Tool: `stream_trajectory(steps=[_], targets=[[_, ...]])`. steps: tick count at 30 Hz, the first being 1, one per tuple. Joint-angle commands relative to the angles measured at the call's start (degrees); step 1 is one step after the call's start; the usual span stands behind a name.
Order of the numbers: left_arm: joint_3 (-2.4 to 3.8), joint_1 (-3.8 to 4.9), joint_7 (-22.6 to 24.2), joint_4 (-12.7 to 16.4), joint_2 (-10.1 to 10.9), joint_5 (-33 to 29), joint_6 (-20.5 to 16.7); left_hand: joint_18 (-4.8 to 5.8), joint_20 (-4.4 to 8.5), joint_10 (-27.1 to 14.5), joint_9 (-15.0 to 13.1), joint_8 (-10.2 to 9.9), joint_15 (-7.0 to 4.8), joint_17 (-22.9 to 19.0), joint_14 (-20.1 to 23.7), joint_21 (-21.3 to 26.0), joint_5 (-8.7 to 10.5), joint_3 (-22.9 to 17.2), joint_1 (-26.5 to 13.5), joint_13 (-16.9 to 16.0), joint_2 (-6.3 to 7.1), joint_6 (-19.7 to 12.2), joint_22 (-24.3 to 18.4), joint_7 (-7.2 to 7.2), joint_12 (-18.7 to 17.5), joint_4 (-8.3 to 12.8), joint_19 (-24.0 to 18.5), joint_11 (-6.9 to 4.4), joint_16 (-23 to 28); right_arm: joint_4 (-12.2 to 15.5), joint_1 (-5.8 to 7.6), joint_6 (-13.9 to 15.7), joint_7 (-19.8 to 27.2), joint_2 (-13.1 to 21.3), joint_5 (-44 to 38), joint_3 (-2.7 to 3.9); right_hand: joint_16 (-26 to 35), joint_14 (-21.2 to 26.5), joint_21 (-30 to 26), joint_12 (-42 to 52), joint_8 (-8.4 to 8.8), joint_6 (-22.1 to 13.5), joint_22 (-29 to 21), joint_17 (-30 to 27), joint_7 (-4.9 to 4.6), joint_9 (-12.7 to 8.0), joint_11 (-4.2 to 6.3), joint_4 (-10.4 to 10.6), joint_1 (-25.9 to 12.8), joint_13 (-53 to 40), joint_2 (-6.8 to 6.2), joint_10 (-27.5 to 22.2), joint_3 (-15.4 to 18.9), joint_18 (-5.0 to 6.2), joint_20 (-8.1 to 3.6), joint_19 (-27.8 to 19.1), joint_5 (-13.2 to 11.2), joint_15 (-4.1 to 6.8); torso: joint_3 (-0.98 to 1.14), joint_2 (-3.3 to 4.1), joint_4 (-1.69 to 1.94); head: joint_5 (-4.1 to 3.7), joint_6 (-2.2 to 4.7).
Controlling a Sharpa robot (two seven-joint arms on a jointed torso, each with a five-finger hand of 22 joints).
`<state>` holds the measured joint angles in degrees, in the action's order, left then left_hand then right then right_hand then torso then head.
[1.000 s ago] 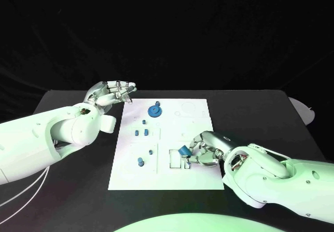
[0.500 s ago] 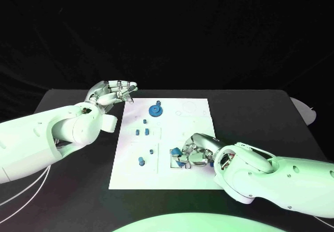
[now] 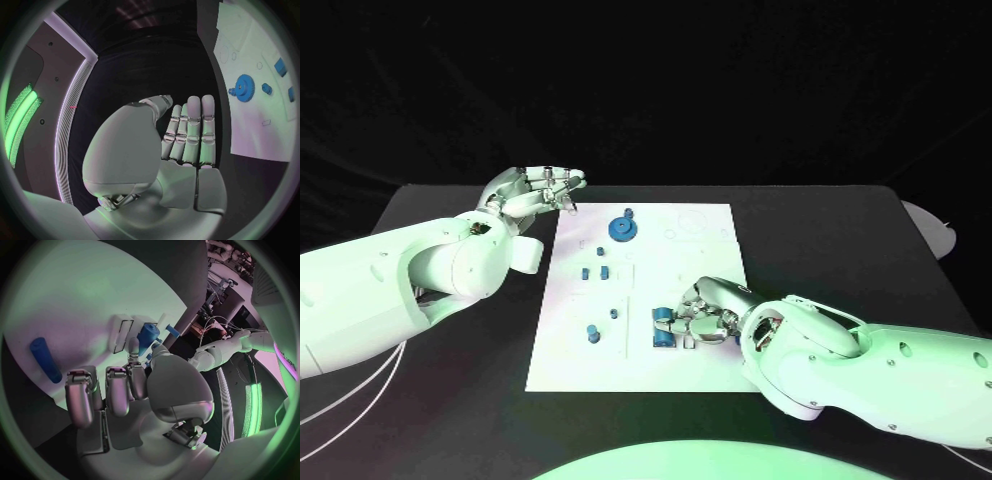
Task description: Assemble the parts on the task board
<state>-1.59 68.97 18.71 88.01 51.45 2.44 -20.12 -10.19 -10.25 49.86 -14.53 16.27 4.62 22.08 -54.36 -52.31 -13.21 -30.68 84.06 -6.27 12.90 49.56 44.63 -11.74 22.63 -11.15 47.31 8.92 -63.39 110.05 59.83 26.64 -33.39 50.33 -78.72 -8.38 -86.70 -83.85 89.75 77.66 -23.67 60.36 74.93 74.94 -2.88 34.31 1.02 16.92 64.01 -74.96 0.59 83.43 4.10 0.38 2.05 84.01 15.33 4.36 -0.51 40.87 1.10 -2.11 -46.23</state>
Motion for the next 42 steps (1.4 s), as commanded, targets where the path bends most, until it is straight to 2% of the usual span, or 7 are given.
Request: stream_trajectory(steps=[1,2,9,20,33,37,42], targets=[[0.04,0.04,0.20,0.17,-0.07,-0.31,0.90,-0.34,0.11,-0.34,-0.06,0.27,0.07,-0.07,0.30,0.26,-0.08,-0.23,-0.37,0.06,-0.04,0.49,-0.07,-0.07,0.31,-0.16,0.29,-0.15,0.22,-0.17,-0.15,-0.90,-0.54,-0.12,-1.34,-0.07,-0.13,-4.59,0.25,-0.09,-0.34,-0.45,15.07,6.53,-0.01,0.13,0.16,-0.07,-1.73,-4.52,-0.07,0.26,1.32,-0.38,-0.48,5.99,-3.15,0.41,-0.01,-0.04,0.01,-0.08,0.09],[0.04,0.04,0.18,0.17,-0.06,-0.32,0.89,-0.34,0.11,-0.34,-0.06,0.27,0.07,-0.07,0.30,0.26,-0.08,-0.23,-0.37,0.06,-0.04,0.49,-0.07,-0.07,0.31,-0.16,0.29,-0.15,0.22,-0.17,-0.15,-0.75,-0.49,-0.13,-1.54,-0.07,-0.09,-4.58,0.25,-0.31,-0.62,-0.60,15.07,6.46,-0.06,0.31,0.17,-0.04,-3.10,-4.42,-0.33,0.18,2.81,-0.38,-0.49,5.99,-6.58,0.39,-0.02,-0.03,0.01,-0.11,0.09],[0.04,0.04,0.11,0.16,-0.01,-0.32,0.91,-0.34,0.11,-0.40,-0.07,0.24,0.06,-0.11,0.30,0.32,-0.07,-0.23,-0.35,0.08,-0.04,0.41,-0.10,-0.07,0.35,-0.14,0.31,-0.15,0.22,0.55,-0.15,0.05,0.01,0.22,-3.18,-0.06,-0.05,-4.56,0.25,-0.62,-1.20,-0.97,15.07,6.41,-0.13,0.66,0.10,0.04,-4.88,-4.34,-0.70,0.08,5.54,-0.38,-0.45,5.99,-10.51,0.33,0.01,-0.03,0.07,-0.15,0.18],[0.03,0.03,0.08,0.14,0.06,-0.32,0.90,-0.34,0.11,-0.40,-0.07,0.24,0.06,-0.11,0.30,0.32,-0.07,-0.23,-0.35,0.08,-0.04,0.41,-0.10,-0.07,0.35,-0.14,0.31,-0.15,0.22,3.23,0.06,1.88,1.26,3.63,-4.49,-0.03,-0.09,-4.60,0.25,-0.56,-1.87,-1.51,15.07,6.57,-0.06,0.96,0.16,-0.15,-0.19,-4.65,0.81,0.24,6.62,-0.38,-0.47,5.99,-7.34,0.37,0.02,-0.07,0.00,-0.13,0.32],[-0.08,0.00,0.10,0.04,-0.11,-0.32,0.95,-0.34,0.11,-0.40,-0.07,0.24,0.06,-0.11,0.30,0.32,-0.07,-0.23,-0.35,0.08,-0.04,0.41,-0.10,-0.07,0.35,-0.14,0.31,-0.15,0.22,5.04,2.75,2.14,4.47,14.20,-3.57,0.05,-0.07,-4.58,0.25,-1.34,-1.11,-3.16,15.07,6.64,-0.59,0.26,-0.27,-0.20,7.56,-4.46,1.96,-0.15,8.81,-0.38,-0.19,5.99,-3.01,0.02,-0.03,-0.10,-0.11,-1.15,0.70],[-0.09,0.00,0.09,0.03,-0.21,-0.32,1.01,-0.34,0.11,-0.40,-0.07,0.24,0.06,-0.11,0.30,0.32,-0.07,-0.23,-0.35,0.08,-0.04,0.41,-0.10,-0.07,0.35,-0.14,0.31,-0.15,0.22,5.12,2.63,1.24,4.54,16.21,-3.76,-0.12,-0.10,-4.60,0.25,-1.30,-0.86,-3.24,15.07,6.73,-0.66,0.03,-0.32,-0.23,8.50,-4.55,2.36,-0.12,9.22,-0.38,-0.13,5.99,-1.88,-0.04,-0.01,-0.11,-0.26,-1.38,0.68],[-0.10,-0.01,0.08,-0.01,-0.34,-0.32,1.08,-0.34,0.11,-0.40,-0.07,0.24,0.06,-0.11,0.30,0.32,-0.07,-0.23,-0.35,0.08,-0.04,0.41,-0.10,-0.07,0.35,-0.14,0.31,-0.15,0.22,4.91,1.64,0.33,3.90,17.06,-4.14,-0.26,-0.10,-4.60,0.25,-1.38,-0.37,-3.45,15.07,6.74,-0.77,-0.34,-0.41,-0.26,9.69,-4.56,2.77,-0.14,9.52,-0.38,-0.07,5.99,-1.06,-0.11,-0.05,-0.12,-0.16,-1.77,0.57]])
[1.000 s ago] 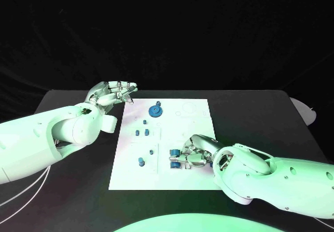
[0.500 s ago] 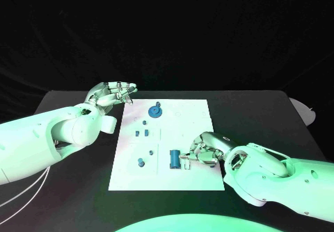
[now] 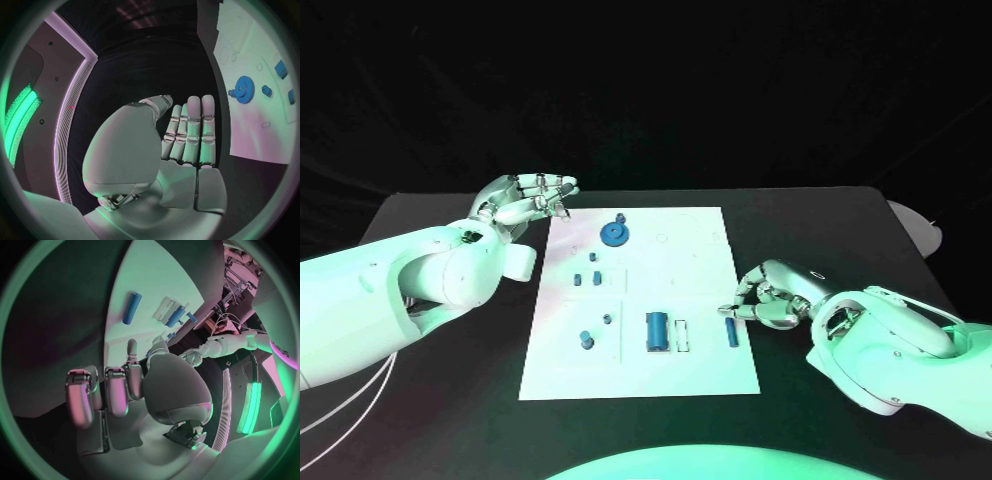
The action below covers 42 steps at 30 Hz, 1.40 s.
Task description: Assemble the parts on the task board
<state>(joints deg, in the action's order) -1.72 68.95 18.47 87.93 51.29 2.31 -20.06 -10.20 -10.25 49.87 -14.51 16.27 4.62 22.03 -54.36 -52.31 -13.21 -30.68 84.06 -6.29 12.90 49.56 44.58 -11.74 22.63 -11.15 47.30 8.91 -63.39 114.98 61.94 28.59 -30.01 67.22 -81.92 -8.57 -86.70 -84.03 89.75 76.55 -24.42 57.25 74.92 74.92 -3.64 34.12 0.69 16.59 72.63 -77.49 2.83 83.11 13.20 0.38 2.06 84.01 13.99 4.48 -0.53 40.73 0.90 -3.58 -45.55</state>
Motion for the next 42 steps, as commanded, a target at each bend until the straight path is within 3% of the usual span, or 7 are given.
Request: stream_trajectory(steps=[1,5,9,25,33,42], targets=[[0.03,0.01,0.31,0.07,-0.19,-0.19,1.05,-0.34,0.11,-0.40,-0.10,0.24,0.06,-0.06,0.30,0.32,-0.07,-0.23,-0.35,0.10,-0.04,0.41,-0.06,-0.07,0.35,-0.14,0.32,-0.15,0.22,-0.12,-0.74,-1.76,0.34,0.24,-1.14,-0.10,-0.11,-4.42,0.25,-0.23,0.50,-0.37,15.08,6.77,-0.04,-0.25,-0.10,0.07,1.40,-2.07,0.71,0.21,0.42,-0.38,-0.06,5.99,0.41,-0.24,-0.03,0.01,0.10,-0.41,-0.13],[0.02,0.01,0.28,0.07,-0.20,-0.19,1.09,-0.34,0.11,-0.40,-0.10,0.24,0.06,-0.06,0.30,0.32,-0.07,-0.23,-0.35,0.10,-0.04,0.41,-0.06,-0.07,0.35,-0.14,0.32,-0.15,0.22,-0.57,-2.07,-2.34,-0.59,0.36,-2.07,-0.17,-0.12,-4.42,0.25,-0.25,0.94,-0.24,15.08,6.81,-0.09,-0.64,-0.15,0.08,2.78,-2.13,1.07,0.22,0.71,-0.38,-0.01,5.99,1.72,-0.29,-0.05,0.07,0.26,-0.52,-0.17],[0.02,0.01,0.25,0.07,-0.13,-0.19,1.08,-0.34,0.11,-0.40,-0.10,0.24,0.06,-0.06,0.30,0.32,-0.07,-0.23,-0.35,0.10,-0.04,0.41,-0.06,-0.07,0.35,-0.14,0.32,-0.15,0.22,-1.07,-2.99,-2.61,-1.32,-0.27,-2.91,-0.21,-0.10,-4.41,0.25,-0.37,0.98,-0.21,15.08,6.76,-0.10,-0.69,-0.15,0.09,2.87,-2.05,1.09,0.17,0.78,-0.38,0.00,5.99,1.88,-0.29,-0.01,0.08,0.17,-0.41,-0.28],[0.02,0.01,0.22,0.15,-0.03,-0.19,1.15,-0.34,0.11,-0.40,-0.10,0.24,0.06,-0.06,0.30,0.32,-0.07,-0.23,-0.35,0.10,-0.04,0.41,-0.06,-0.07,0.35,-0.14,0.32,-0.15,0.22,-2.46,-4.00,-5.07,-2.90,-2.07,-5.20,-0.26,-0.08,-4.40,0.25,-0.52,1.11,0.22,15.08,6.74,0.03,-0.90,-0.06,-0.02,4.01,-1.99,1.04,0.12,1.18,-0.38,0.00,5.99,2.37,-0.25,-0.04,0.09,0.25,-0.23,-0.55],[0.02,0.02,0.06,0.20,0.12,-0.19,1.29,-0.34,0.10,-0.50,-0.16,0.24,0.06,-0.17,0.30,0.48,-0.04,-0.20,-0.39,0.13,-0.05,0.33,-0.15,-0.07,0.53,-0.14,0.39,-0.15,0.20,-2.61,-5.24,-9.30,-4.09,-3.25,-9.61,-0.27,-0.06,-4.39,0.25,-0.77,1.48,0.80,15.08,6.78,0.10,-1.37,0.04,-0.12,8.09,-1.97,-0.34,0.04,2.65,-0.38,-0.11,5.99,0.74,-0.15,-0.09,0.06,0.22,-0.20,-0.76],[0.02,0.02,-0.02,0.22,0.23,-0.19,1.35,-0.34,0.10,-0.50,-0.16,0.24,0.06,-0.17,0.30,0.48,-0.04,-0.20,-0.39,0.13,-0.05,0.33,-0.15,-0.07,0.53,-0.14,0.39,-0.15,0.20,-2.50,-6.08,-11.03,-5.05,-4.18,-12.23,-0.27,-0.09,-4.41,0.25,-0.89,1.71,1.08,15.08,6.91,0.16,-1.65,0.09,-0.40,11.86,-2.01,-0.84,-0.01,3.44,-0.38,-0.14,5.99,0.83,-0.11,-0.10,0.01,0.24,-0.16,-0.80]])
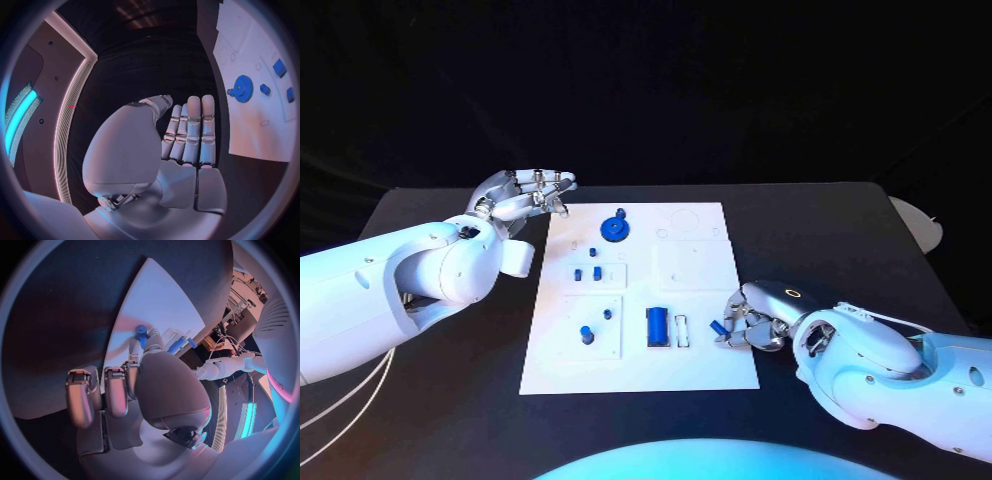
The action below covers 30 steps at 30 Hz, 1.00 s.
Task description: Assemble the parts on the task board
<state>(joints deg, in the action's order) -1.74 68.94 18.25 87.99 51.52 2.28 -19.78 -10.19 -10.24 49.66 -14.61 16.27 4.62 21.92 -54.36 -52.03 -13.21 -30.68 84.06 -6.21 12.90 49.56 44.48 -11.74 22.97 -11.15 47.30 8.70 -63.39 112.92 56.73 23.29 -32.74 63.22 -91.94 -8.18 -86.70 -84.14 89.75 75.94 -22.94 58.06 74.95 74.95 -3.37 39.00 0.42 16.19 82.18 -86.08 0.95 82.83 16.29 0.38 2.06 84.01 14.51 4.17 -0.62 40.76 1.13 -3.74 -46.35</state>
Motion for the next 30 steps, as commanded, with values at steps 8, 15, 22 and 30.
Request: stream_trajectory(steps=[8,15,22,30], targets=[[0.04,0.02,0.17,0.19,0.02,-0.16,1.10,-0.35,0.10,-0.29,-0.05,0.23,0.06,-0.05,0.30,0.20,-0.04,-0.20,-0.39,0.05,-0.06,0.33,-0.05,-0.07,0.19,-0.14,0.39,0.06,0.20,-0.51,-1.01,-4.64,-3.13,-0.50,-3.01,-0.66,-0.10,-4.31,0.25,-0.49,0.97,0.56,15.05,6.98,0.29,-7.27,0.77,0.17,9.36,6.51,3.78,0.16,-2.75,-0.38,-0.50,5.99,-2.09,0.60,-0.01,-0.02,0.03,0.06,0.04],[0.04,0.02,0.16,0.16,0.02,-0.16,1.06,-0.35,0.10,-0.29,-0.05,0.23,0.06,-0.05,0.30,0.20,-0.04,-0.20,-0.39,0.05,-0.06,0.33,-0.05,-0.07,0.19,-0.14,0.39,0.06,0.20,0.21,-1.01,-2.94,-3.24,-0.54,-2.10,-0.64,-0.12,-4.33,0.25,-0.71,1.69,-0.34,15.05,7.12,0.20,-7.59,0.82,0.54,12.59,6.47,5.91,0.10,-9.42,-0.38,-0.67,5.99,-1.85,0.65,0.02,-0.05,0.04,0.12,0.12],[0.04,0.02,0.14,0.15,0.02,-0.16,1.03,-0.35,0.09,-0.37,-0.10,0.27,0.07,-0.10,0.30,0.28,-0.05,-0.19,-0.42,0.08,-0.09,0.36,-0.10,-0.07,0.26,-0.16,0.43,0.07,0.19,1.08,-0.64,-2.43,-2.83,-0.29,-0.31,-0.61,-0.20,-4.37,0.25,-0.82,1.83,-0.21,15.05,7.39,-0.40,-7.37,0.31,1.13,9.21,6.25,0.61,0.19,-25.03,-0.38,-0.29,5.99,-1.15,-0.16,-0.01,-0.02,0.01,0.14,0.06],[0.04,0.02,0.06,0.16,0.04,-0.16,0.94,-0.35,0.09,-0.39,-0.11,0.28,0.07,-0.12,0.30,0.30,-0.05,-0.20,-0.40,0.08,-0.10,0.37,-0.11,-0.06,0.28,-0.14,0.44,0.07,0.18,1.49,-0.07,-2.23,-2.36,-0.20,1.80,-0.58,-0.16,-4.37,0.25,-0.98,0.79,-0.65,15.05,7.41,-0.76,-5.73,0.07,-1.13,0.62,6.16,-8.60,0.45,-48.03,-0.38,0.05,5.99,-1.65,-0.11,-0.01,-0.02,0.05,0.23,0.05]])
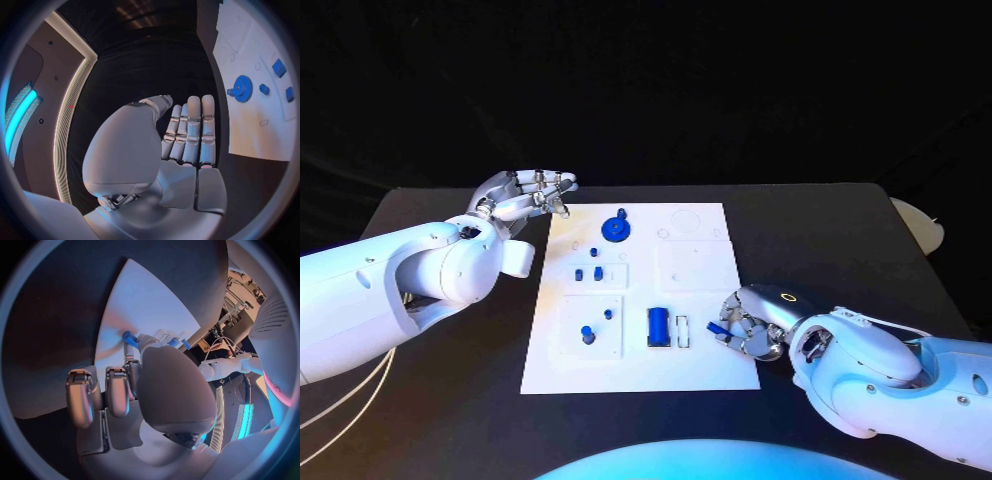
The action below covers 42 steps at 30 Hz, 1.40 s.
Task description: Assemble the parts on the task board
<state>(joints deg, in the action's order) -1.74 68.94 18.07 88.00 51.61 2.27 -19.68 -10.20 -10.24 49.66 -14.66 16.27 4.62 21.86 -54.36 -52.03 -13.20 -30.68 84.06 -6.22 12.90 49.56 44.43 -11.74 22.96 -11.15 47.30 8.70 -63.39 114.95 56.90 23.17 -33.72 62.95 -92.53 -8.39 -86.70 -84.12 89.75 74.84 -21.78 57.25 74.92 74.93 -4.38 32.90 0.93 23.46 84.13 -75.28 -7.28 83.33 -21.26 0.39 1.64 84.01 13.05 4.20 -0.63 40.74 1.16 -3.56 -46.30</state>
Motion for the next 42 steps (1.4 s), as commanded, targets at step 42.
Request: stream_trajectory(steps=[42], targets=[[0.03,0.02,-0.21,0.40,-0.13,-0.15,1.01,-0.35,0.10,-0.54,-0.09,0.28,0.06,-0.12,0.34,0.36,-0.06,-0.21,-0.29,0.13,-0.05,0.34,-0.09,-0.06,0.30,-0.03,0.47,0.07,0.19,-2.08,2.47,1.38,0.26,-6.82,13.18,-0.20,-0.09,-4.40,0.25,0.34,-2.18,0.16,15.08,7.42,0.74,2.99,-0.25,-13.07,-15.29,-5.01,-4.34,0.36,-15.23,-0.39,0.37,5.99,0.29,0.08,-0.03,0.00,-0.01,0.54,-0.40]])
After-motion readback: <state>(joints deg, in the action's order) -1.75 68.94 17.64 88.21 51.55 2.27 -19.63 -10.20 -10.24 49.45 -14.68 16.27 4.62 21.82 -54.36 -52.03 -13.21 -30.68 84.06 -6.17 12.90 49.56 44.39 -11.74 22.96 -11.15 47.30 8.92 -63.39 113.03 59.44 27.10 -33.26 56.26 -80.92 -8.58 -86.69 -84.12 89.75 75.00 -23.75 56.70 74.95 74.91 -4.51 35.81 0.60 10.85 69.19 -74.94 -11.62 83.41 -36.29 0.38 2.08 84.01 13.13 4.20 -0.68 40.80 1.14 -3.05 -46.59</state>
